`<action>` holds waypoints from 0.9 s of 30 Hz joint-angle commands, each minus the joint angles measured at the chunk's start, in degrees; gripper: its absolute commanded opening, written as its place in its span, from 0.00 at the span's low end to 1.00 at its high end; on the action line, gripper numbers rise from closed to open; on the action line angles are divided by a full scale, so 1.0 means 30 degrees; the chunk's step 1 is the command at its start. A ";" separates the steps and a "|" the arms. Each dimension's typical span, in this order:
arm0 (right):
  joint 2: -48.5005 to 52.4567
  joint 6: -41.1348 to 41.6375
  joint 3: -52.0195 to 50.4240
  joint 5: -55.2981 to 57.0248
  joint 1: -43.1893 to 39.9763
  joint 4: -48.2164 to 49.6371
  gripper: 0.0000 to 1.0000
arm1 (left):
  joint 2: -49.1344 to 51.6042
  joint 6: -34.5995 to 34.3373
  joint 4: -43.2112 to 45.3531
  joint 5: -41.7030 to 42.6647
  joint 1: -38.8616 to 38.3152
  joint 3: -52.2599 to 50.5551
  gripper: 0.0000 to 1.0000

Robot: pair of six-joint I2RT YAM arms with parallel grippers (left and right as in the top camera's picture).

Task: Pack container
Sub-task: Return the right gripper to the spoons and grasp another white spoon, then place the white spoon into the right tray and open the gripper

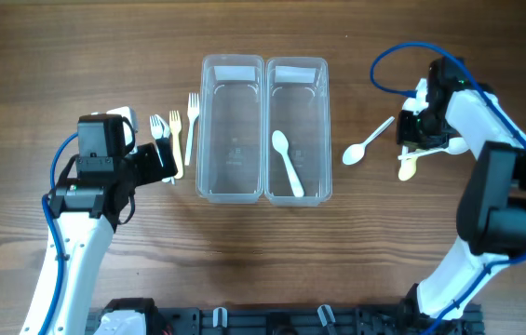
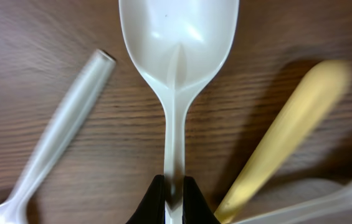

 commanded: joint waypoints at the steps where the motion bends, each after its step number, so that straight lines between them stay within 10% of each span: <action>1: -0.3934 0.0590 0.0474 -0.2091 0.0219 0.0430 0.04 | 0.0095 -0.0189 0.0058 -0.0189 -0.0124 0.0386 1.00; 11: -0.8364 0.2863 0.0466 -0.6040 0.2994 0.0699 0.04 | 0.0095 -0.0189 0.0058 -0.0189 -0.0124 0.0386 1.00; 27: -0.3475 0.4167 0.0255 -0.2586 1.0520 0.1880 0.16 | 0.0095 -0.0182 0.0058 -0.0189 -0.0124 0.0386 1.00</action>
